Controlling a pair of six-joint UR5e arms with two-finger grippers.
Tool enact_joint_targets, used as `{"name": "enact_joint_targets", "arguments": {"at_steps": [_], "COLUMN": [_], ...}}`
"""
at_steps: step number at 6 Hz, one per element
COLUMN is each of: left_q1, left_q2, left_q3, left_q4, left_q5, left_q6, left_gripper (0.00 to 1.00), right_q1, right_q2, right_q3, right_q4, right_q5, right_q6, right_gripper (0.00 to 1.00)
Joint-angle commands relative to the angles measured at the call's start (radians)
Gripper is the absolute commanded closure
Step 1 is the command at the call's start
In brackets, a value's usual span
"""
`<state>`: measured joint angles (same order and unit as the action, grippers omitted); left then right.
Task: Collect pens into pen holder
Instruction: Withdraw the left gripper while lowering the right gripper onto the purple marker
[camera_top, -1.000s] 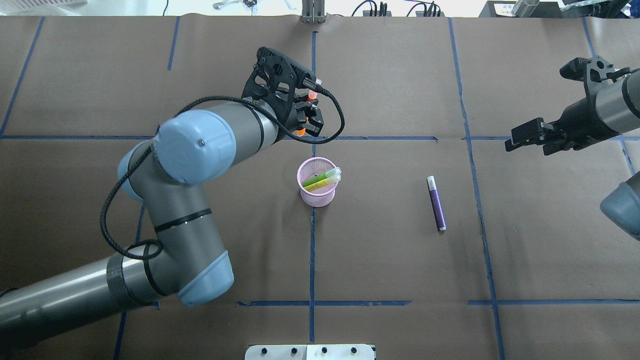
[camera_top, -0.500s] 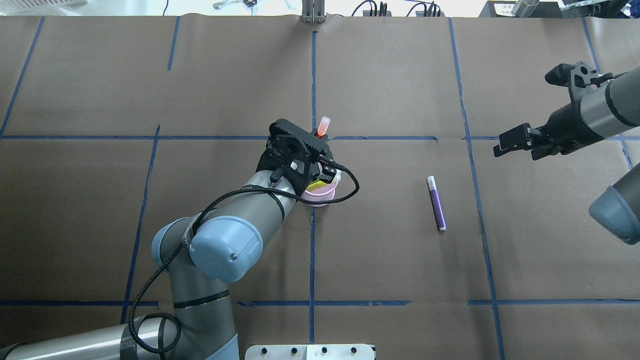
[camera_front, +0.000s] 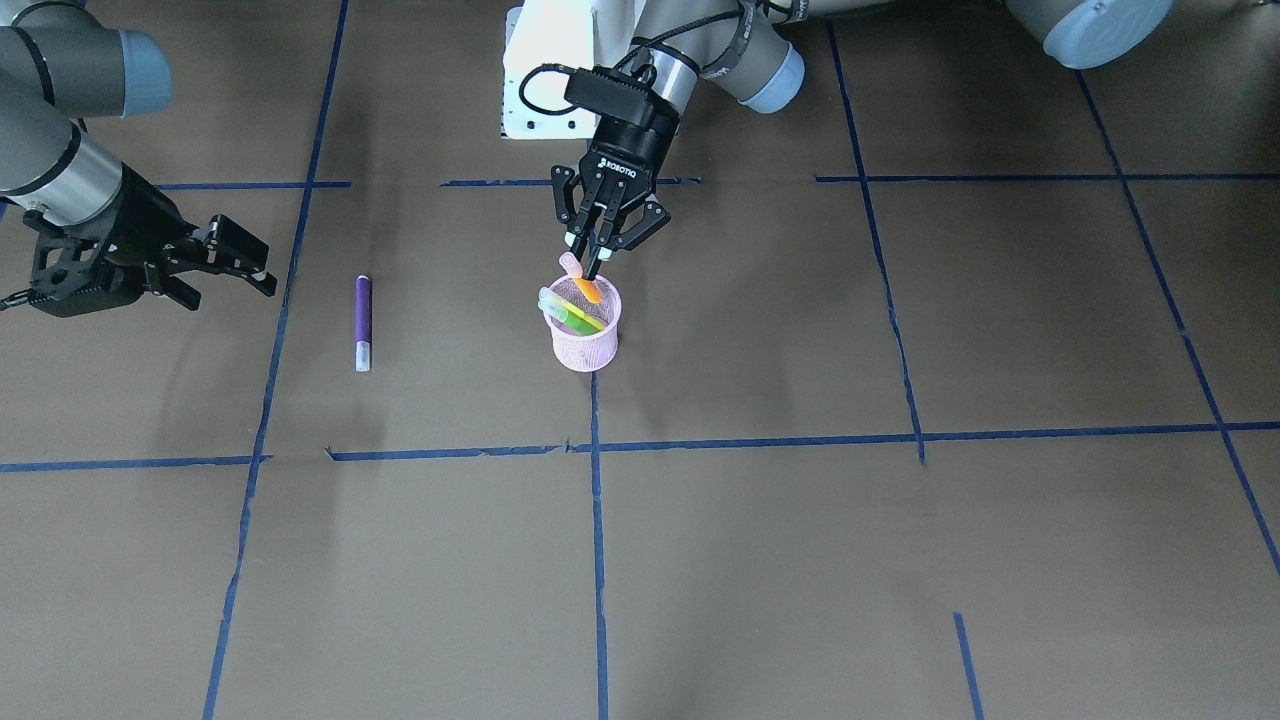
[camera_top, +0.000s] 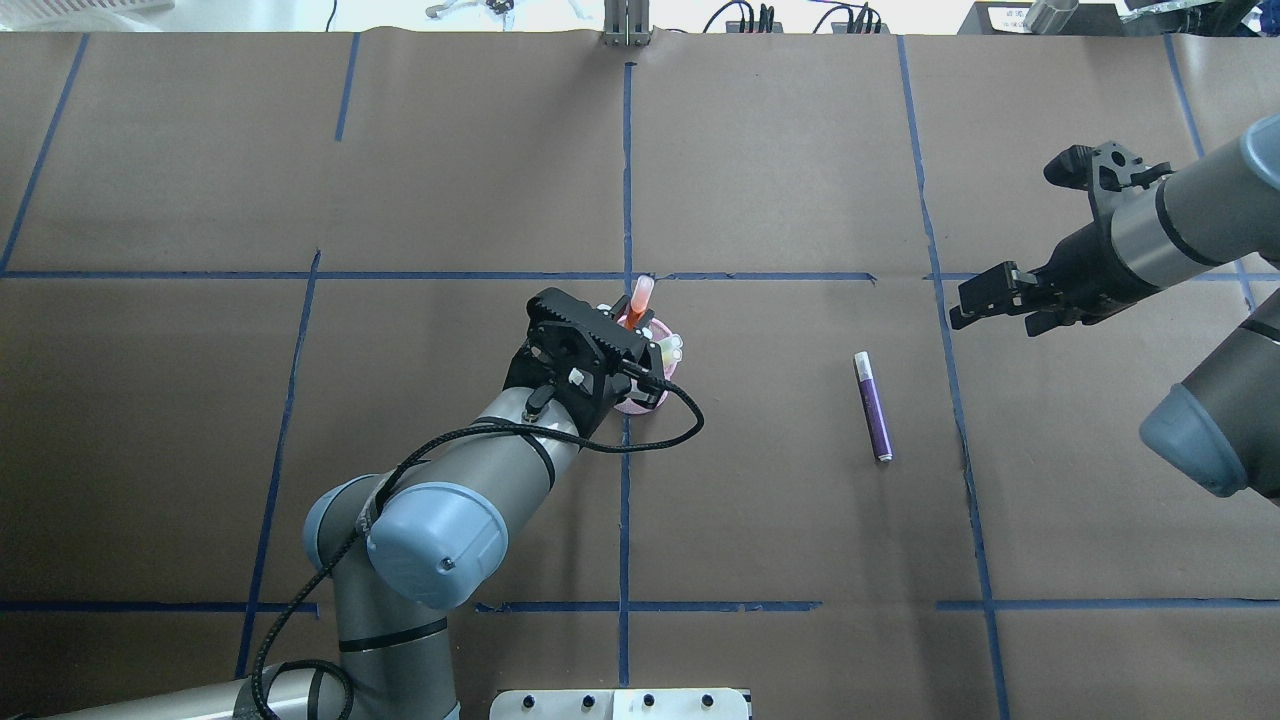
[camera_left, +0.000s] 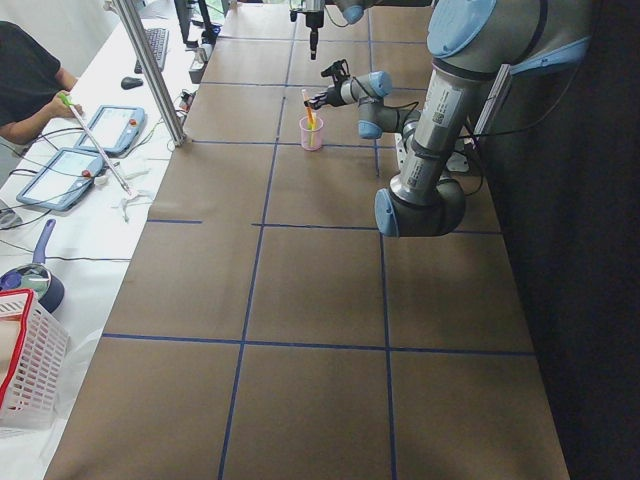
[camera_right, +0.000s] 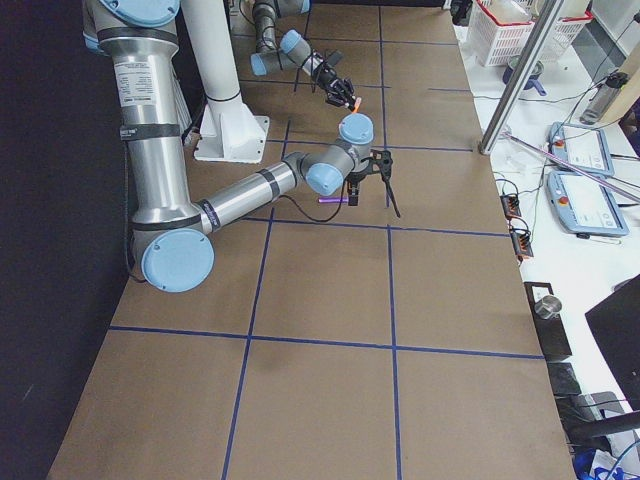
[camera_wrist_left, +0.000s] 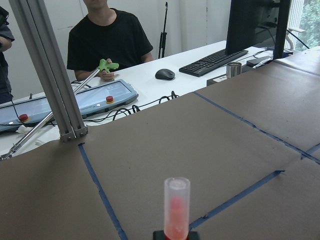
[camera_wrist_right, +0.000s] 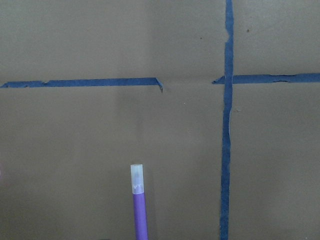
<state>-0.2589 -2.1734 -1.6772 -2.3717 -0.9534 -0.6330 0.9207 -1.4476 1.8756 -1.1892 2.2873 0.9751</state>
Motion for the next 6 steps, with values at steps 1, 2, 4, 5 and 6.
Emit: {"name": "enact_joint_targets", "arguments": {"at_steps": [1,2,4,5,6], "left_q1": [0.004,0.003,-0.028,-0.067,-0.121], "left_q2": [0.004,-0.002,-0.005,0.007,0.039], "left_q3": [0.010,0.001,-0.021,-0.013,-0.013], "left_q4": [-0.058,-0.061,-0.063,-0.048,0.007], "left_q5": [0.005,0.005,0.004,-0.010,-0.078], "left_q6": [-0.002,-0.004,-0.011,-0.008,-0.008], "left_gripper": [0.00,0.00,0.00,0.00,0.00], "right_q1": [-0.031,-0.057,-0.112,-0.143,-0.172], "right_q2": [0.041,0.097,0.200,0.226,0.271], "right_q3": [-0.036,-0.076,-0.203,-0.228,-0.246], "right_q4": [-0.001,0.000,-0.019,-0.091,-0.210], "right_q5": [0.000,-0.003,-0.026,-0.025,-0.026], "right_q6": [0.014,0.071,0.100,0.094,0.082], "right_gripper": [0.02,0.02,0.02,0.03,0.06]}}
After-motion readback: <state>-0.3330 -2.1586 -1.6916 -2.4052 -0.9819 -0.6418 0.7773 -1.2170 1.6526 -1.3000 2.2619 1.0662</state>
